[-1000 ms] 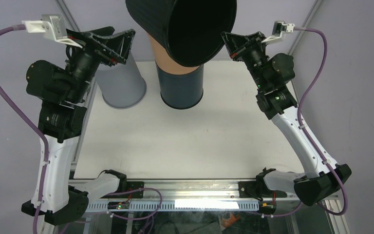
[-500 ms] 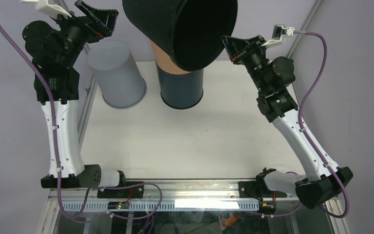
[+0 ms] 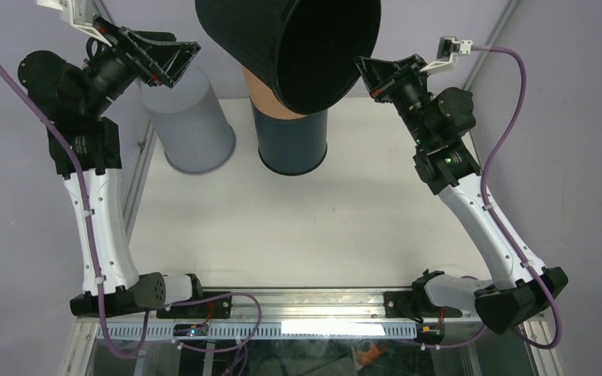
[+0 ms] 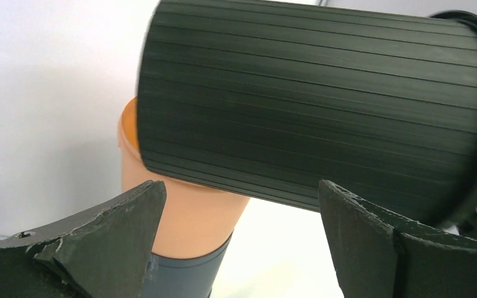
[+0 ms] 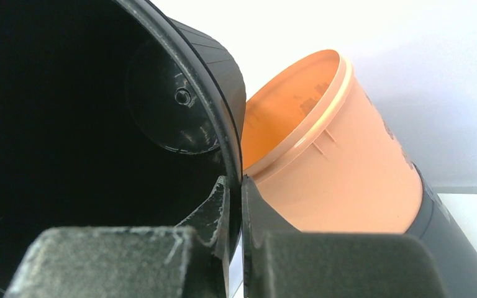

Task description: Turn the large container upside down

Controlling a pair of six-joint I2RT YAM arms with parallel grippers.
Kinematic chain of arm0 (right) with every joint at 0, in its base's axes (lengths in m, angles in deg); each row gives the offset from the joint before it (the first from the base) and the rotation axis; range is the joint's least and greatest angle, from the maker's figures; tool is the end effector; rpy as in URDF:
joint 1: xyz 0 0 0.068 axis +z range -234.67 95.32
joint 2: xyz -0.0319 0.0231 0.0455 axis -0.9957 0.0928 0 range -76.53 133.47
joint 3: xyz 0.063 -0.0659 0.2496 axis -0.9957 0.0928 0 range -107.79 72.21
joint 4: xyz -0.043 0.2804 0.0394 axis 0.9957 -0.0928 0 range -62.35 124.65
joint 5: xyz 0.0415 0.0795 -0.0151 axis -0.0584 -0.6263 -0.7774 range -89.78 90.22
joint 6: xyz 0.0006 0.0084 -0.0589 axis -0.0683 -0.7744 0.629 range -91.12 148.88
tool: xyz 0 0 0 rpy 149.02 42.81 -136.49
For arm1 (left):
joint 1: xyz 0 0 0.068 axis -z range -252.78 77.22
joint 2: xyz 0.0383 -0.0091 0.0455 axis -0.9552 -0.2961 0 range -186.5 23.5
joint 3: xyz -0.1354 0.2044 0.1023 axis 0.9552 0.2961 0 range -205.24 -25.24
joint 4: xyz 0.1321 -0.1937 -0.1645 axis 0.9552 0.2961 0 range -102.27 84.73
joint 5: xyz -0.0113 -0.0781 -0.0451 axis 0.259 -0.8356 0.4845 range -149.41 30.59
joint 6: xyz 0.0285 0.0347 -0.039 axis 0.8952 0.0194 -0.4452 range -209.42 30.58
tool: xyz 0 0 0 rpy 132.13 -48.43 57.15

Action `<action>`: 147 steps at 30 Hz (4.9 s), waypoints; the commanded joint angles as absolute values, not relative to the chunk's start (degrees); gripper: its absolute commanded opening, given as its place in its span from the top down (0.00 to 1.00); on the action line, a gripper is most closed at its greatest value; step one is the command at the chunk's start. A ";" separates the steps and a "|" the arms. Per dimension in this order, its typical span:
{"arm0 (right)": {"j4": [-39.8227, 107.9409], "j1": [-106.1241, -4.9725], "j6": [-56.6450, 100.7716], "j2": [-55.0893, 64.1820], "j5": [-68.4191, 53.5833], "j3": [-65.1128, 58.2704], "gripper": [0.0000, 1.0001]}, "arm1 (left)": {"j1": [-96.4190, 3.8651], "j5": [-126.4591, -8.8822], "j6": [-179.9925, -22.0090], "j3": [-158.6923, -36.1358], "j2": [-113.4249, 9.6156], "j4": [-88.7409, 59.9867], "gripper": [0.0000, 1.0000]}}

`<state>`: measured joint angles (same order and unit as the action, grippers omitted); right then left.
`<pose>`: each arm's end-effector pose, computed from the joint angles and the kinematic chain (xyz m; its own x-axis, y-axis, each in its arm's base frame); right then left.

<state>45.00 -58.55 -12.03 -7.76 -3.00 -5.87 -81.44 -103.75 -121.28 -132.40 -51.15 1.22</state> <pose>0.2647 0.1325 0.4954 -0.0908 0.6836 -0.7242 -0.5660 0.5629 0.6023 0.2499 0.0073 0.5917 -0.0145 -0.3840 -0.9232 0.6332 0.7111 -0.3057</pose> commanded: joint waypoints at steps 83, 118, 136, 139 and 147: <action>47.46 -36.34 6.28 -0.83 27.73 -13.94 1.00 | -7.21 4.48 -67.45 -129.10 -51.74 -7.93 0.58; 35.28 -36.25 5.31 -18.75 18.29 -8.23 0.04 | -7.04 9.07 -31.17 -109.32 -61.24 -76.33 1.00; 26.11 -36.25 12.82 -32.07 17.44 -8.34 0.01 | -6.69 -0.11 -35.53 -124.60 -73.69 -76.23 1.00; 24.46 -36.28 14.88 -34.22 21.89 -8.91 0.01 | -6.68 -1.14 -36.80 -127.12 -75.79 -75.33 1.00; 22.79 -36.27 19.98 -38.91 28.90 -10.84 0.00 | -6.60 -3.13 -41.65 -131.06 -79.66 -70.44 1.00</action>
